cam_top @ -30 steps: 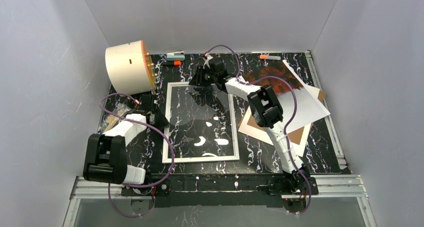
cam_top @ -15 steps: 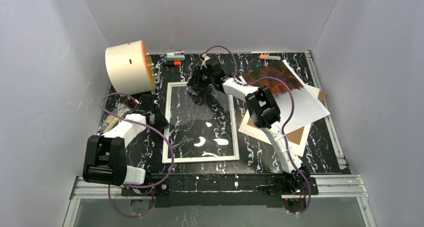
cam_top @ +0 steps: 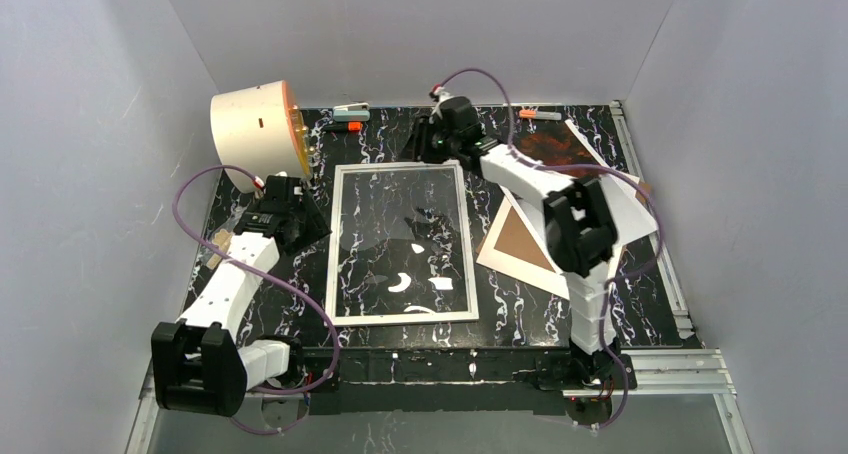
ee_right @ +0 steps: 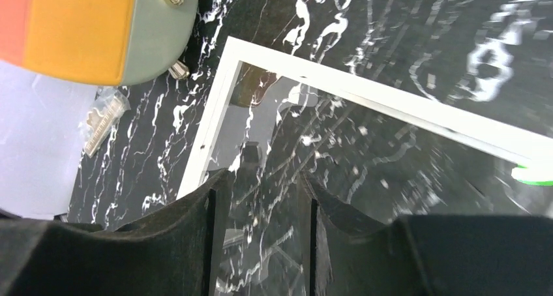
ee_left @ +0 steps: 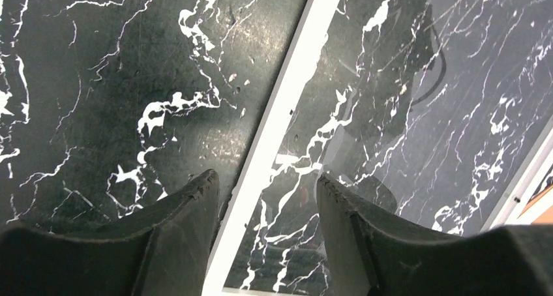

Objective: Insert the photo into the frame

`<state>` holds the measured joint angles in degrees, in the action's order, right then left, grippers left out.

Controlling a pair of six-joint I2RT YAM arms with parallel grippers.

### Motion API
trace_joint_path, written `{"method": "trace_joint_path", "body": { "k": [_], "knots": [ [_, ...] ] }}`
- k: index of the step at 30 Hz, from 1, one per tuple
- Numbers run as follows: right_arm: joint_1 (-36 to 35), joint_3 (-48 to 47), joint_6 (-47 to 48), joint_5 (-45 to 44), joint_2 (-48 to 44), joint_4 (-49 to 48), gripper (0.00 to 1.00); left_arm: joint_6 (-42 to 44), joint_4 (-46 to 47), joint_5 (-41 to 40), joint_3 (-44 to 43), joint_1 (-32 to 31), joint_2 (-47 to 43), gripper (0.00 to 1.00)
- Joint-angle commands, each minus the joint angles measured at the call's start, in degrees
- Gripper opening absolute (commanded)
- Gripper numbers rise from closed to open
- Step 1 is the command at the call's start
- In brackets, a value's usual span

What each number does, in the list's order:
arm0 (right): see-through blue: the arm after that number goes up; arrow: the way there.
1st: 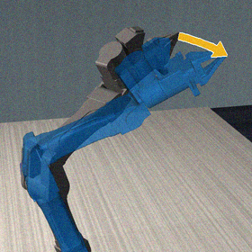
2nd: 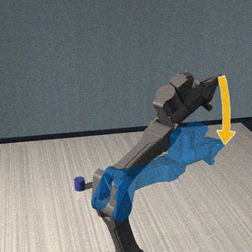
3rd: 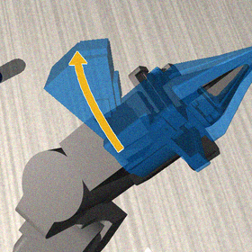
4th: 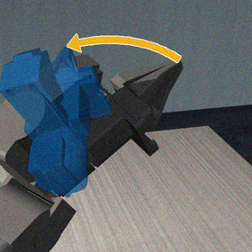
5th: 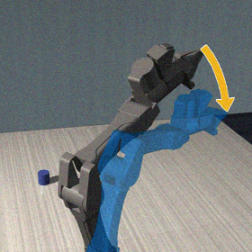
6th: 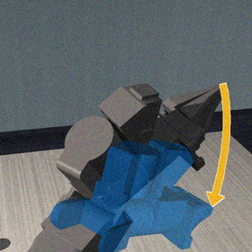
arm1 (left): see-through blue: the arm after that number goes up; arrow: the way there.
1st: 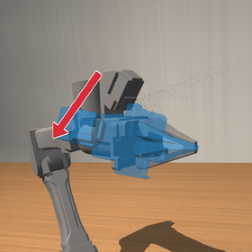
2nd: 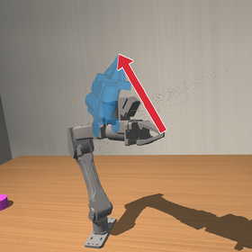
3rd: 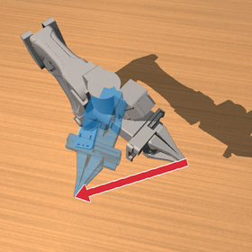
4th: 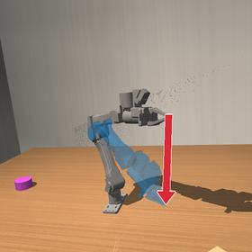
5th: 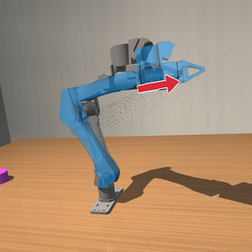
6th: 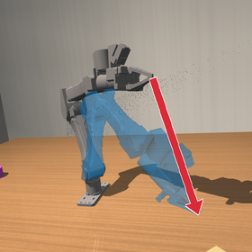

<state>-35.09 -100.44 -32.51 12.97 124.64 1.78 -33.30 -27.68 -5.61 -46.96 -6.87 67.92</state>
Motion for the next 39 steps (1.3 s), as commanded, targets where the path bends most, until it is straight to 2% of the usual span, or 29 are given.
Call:
{"method": "trace_joint_path", "body": {
  "k": [1,5,11,16,22,25,29,31,39],
  "knots": [
    [2.7,8.9,3.4,-7.1,-12.9,8.0,0.51,3.6,-6.9,2.2,-2.3,0.3,-3.6,0.56],
    [3.2,18.6,5.1,-12.5,-21.7,14.2,0.57,5.6,-9.2,4.6,-2.6,0.3,-5.2,0.59],
    [3.6,28.5,3.0,-12.5,-30.2,17.8,0.59,5.8,-9.7,5.6,-0.1,0.3,-7.3,0.64],
    [3.6,32.8,1.8,-10.8,-33.4,17.4,0.54,4.5,-9.0,8.7,1.9,0.3,-7.5,0.66],
    [3.6,36.4,0.9,-24.3,-36.3,15.4,0.54,4.3,-8.4,9.8,2.4,0.3,-6.8,0.66],
    [3.7,36.1,5.0,-31.8,-34.6,16.2,0.64,4.0,-7.9,9.9,2.5,0.3,-7.2,0.66],
    [4.9,31.6,9.0,-45.4,-27.7,22.3,0.86,3.4,-6.3,10.0,2.8,0.3,-6.8,0.66],
    [6.6,28.9,11.3,-48.6,-23.4,24.6,0.94,3.2,-4.9,10.3,3.2,0.3,-6.1,0.66],
    [8.8,23.5,24.6,-50.6,-12.0,17.9,0.94,3.6,-2.3,9.8,4.6,0.3,-6.9,0.67]
  ]
}}
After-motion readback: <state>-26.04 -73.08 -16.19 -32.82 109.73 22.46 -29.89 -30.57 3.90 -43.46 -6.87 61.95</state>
